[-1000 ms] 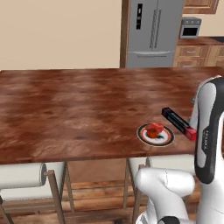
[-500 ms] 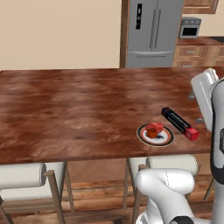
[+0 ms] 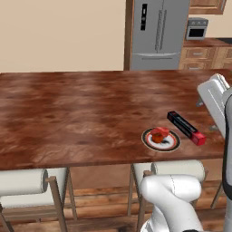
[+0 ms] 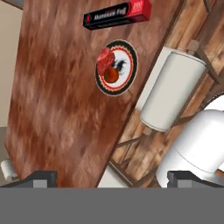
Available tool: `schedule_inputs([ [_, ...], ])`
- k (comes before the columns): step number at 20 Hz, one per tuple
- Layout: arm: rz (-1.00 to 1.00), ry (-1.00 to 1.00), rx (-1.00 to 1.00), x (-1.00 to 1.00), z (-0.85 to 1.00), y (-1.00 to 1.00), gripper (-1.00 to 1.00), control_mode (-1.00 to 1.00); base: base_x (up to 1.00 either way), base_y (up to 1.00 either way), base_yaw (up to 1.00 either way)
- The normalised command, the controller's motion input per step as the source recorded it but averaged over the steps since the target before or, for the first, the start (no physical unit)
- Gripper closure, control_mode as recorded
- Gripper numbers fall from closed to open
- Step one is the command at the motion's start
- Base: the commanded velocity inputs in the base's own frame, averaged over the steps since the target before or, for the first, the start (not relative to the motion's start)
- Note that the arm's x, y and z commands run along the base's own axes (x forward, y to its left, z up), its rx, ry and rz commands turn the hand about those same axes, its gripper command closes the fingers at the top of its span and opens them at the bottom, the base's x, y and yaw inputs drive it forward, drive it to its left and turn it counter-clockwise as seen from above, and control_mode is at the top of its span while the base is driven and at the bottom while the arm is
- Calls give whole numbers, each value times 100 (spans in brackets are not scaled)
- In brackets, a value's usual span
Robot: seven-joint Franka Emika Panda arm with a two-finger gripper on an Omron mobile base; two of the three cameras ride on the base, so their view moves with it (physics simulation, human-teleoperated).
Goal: Retrieve the tupperware and aluminum foil from the cabinet and place them on the dining counter near the plate with tomato and steak to prepare for storing leftovers.
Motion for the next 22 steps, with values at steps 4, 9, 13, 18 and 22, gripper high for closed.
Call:
schedule_inputs([
  [4, 0, 0, 0, 0, 0, 0, -100, 100, -13, 0, 0],
  [9, 0, 0, 0, 0, 0, 0, -100, 100, -90, -3, 0],
  [13, 0, 0, 0, 0, 0, 0, -100, 100, -18, -9, 5],
  [18, 0, 0, 0, 0, 0, 0, -100, 100, 43, -16, 33],
  [22, 0, 0, 0, 0, 0, 0, -100, 100, 40, -12, 52],
])
